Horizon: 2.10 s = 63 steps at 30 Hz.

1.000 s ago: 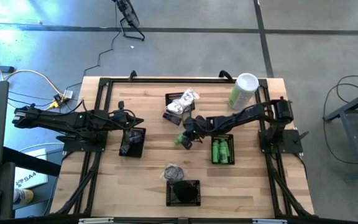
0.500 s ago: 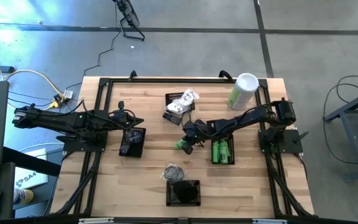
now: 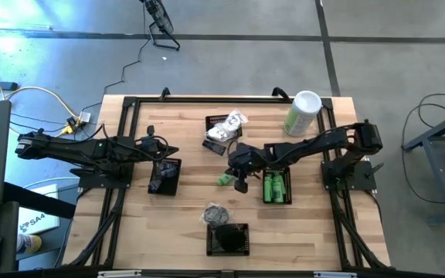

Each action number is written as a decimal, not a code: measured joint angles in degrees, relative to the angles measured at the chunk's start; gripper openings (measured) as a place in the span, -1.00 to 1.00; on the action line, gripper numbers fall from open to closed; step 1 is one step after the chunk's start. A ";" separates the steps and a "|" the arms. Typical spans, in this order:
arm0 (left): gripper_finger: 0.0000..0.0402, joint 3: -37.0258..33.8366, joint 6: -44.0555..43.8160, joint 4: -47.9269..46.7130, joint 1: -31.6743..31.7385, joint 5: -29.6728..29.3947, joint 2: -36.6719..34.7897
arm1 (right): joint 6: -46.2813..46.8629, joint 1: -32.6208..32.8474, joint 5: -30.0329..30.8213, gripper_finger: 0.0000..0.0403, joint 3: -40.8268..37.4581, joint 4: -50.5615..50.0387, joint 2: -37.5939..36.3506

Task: Pick & Place Travel size toiletries
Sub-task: Put the green bottle into the middle right black bin

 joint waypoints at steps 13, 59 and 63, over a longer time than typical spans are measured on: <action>-0.95 0.00 0.00 0.01 0.01 0.02 -0.01 | -1.16 -0.02 1.36 -0.25 0.00 -0.51 0.02; -0.95 0.00 0.00 0.12 0.00 0.01 0.01 | -11.14 -0.80 -1.82 0.56 1.42 -3.57 6.06; -0.95 0.00 0.00 0.14 0.01 0.02 0.01 | -13.66 -0.80 -1.82 0.56 5.93 -7.58 8.99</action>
